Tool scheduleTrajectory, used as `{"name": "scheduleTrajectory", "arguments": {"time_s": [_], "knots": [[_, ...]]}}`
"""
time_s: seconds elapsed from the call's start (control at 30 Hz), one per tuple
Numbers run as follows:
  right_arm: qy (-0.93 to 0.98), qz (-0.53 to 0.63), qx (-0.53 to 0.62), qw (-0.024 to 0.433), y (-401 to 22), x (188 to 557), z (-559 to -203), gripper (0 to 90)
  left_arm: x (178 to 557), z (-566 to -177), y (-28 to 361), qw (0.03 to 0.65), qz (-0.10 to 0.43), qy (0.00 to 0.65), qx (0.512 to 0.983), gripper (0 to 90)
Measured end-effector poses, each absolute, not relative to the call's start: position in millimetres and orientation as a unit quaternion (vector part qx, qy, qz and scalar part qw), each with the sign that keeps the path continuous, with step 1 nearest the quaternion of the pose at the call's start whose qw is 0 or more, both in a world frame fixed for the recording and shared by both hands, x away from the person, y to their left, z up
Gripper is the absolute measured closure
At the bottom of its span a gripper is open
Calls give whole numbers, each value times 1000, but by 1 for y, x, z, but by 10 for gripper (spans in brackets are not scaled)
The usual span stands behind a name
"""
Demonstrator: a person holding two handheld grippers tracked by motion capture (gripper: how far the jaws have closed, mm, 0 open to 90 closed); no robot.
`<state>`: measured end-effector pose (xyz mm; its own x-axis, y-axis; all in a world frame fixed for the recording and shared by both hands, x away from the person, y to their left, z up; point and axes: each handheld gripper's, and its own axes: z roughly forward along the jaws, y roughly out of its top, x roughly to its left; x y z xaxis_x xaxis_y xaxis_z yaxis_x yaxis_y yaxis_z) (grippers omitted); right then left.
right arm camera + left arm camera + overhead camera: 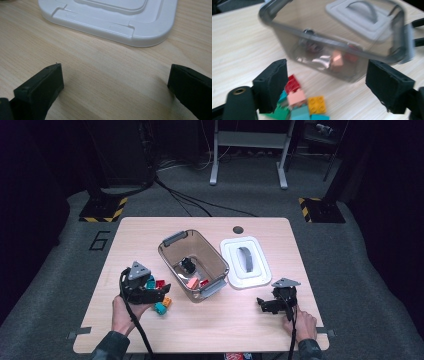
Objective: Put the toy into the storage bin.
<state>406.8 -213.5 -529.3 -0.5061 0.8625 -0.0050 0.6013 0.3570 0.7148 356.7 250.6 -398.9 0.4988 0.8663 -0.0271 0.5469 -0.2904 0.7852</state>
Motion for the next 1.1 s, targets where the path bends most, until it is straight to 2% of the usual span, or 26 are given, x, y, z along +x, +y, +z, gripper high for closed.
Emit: {"name": "scheduleTrajectory", "arguments": {"time_s": [0.53, 0.7, 0.97, 1.1], "knots": [[800, 335, 457, 195, -213, 407, -529, 0, 374, -467, 302, 314, 234, 553, 735, 155], [800, 335, 457, 195, -213, 407, -529, 0, 383, -474, 305, 314, 231, 568, 724, 158], [800, 334, 460, 193, -213, 406, -529, 0, 399, -487, 300, 266, 218, 579, 739, 183], [800, 334, 460, 193, -213, 406, -529, 0, 399, -489, 302, 267, 217, 580, 739, 191]]}}
